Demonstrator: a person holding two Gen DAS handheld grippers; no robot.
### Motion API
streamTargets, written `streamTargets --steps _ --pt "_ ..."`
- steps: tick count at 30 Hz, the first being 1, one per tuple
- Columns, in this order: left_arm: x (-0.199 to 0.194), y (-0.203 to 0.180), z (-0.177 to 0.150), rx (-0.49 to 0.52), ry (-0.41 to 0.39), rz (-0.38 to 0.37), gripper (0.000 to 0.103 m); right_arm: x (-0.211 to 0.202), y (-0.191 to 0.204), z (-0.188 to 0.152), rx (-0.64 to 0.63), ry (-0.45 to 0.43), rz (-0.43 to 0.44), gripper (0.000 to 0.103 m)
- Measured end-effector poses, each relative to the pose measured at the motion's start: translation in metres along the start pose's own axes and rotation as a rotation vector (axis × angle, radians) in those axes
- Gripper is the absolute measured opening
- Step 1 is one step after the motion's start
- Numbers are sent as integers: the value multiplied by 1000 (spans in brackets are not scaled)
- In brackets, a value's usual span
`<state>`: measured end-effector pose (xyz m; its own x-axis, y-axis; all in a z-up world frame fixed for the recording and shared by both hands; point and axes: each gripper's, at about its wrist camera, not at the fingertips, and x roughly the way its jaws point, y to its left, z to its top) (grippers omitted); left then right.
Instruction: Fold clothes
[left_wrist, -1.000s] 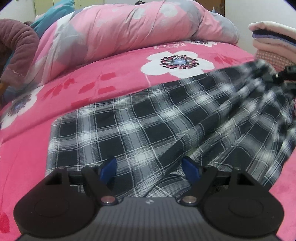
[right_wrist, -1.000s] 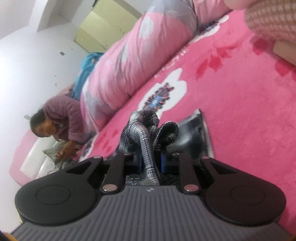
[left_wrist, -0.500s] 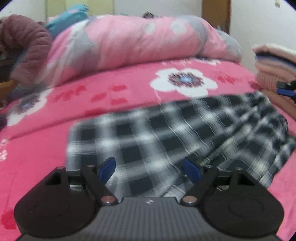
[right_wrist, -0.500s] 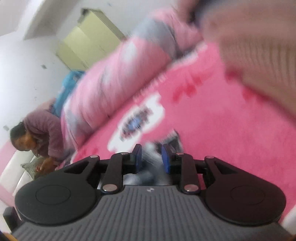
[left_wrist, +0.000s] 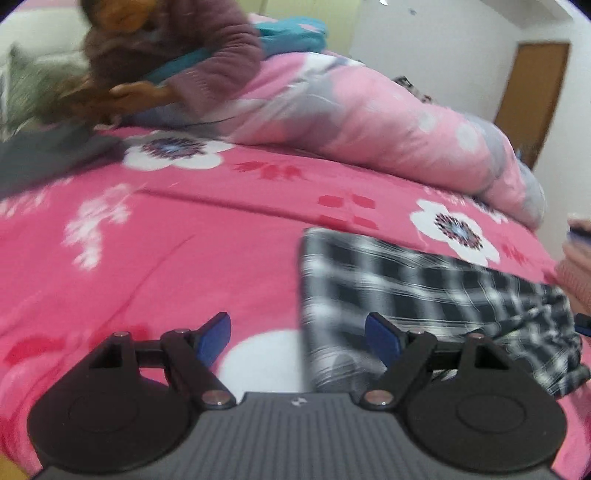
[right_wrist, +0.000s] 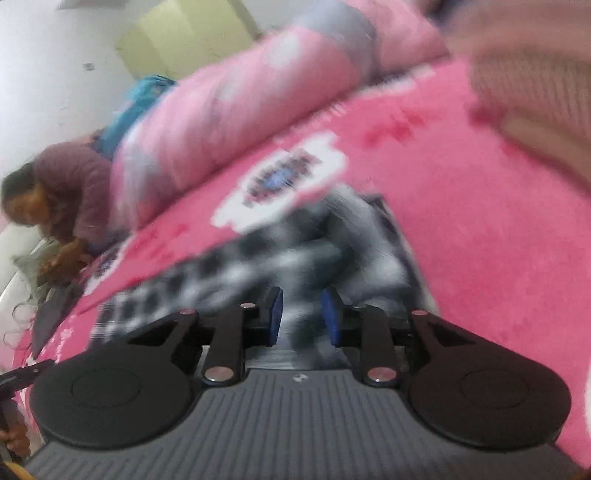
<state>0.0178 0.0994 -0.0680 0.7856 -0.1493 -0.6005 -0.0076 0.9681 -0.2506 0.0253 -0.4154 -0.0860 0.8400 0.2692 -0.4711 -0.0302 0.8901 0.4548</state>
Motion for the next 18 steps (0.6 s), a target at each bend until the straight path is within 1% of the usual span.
streamTargets --steps 2,3,4,5,7,8,9,10,11,12,13,15,16,17,18 --pt "-3 9 -5 -19 0 -9 81 -10 22 -9 -101 -44 35 26" --pt "-4 13 -8 -27 2 -15 80 -8 28 -18 -149 -38 23 28" --pt "-4 14 -9 -30 2 -21 80 -5 33 -27 -195 -26 5 34" --pt "-6 10 -9 -22 -5 -28 79 4 30 -40 -228 -8 -33 39" --pt "-10 -3 -7 14 -38 -46 79 22 21 -68 -289 30 -116 41" --pt "-13 -11 -6 41 -54 -57 79 21 17 -71 -279 15 -109 41" --pt "-13 -23 -7 86 -66 -69 81 18 13 -71 -260 -7 -91 41" --pt "-13 -36 -9 138 -74 -79 82 16 10 -69 -235 -11 -82 41" --pt "-10 -48 -13 184 -75 -85 85 17 8 -69 -233 -17 -78 41" --pt "-2 -58 -20 219 -59 -81 85 18 7 -69 -242 -25 -78 41" --pt "9 -64 -27 236 -27 -62 85 18 7 -70 -251 -30 -83 41" --pt "32 -70 -42 226 49 -10 84 18 9 -71 -265 -37 -92 41" --pt "39 -68 -48 195 56 0 84 17 9 -71 -270 -40 -96 41" --pt "40 -66 -51 173 39 -3 85 17 10 -72 -275 -43 -99 41" --pt "39 -66 -53 171 31 -3 85 16 10 -73 -281 -46 -103 41"
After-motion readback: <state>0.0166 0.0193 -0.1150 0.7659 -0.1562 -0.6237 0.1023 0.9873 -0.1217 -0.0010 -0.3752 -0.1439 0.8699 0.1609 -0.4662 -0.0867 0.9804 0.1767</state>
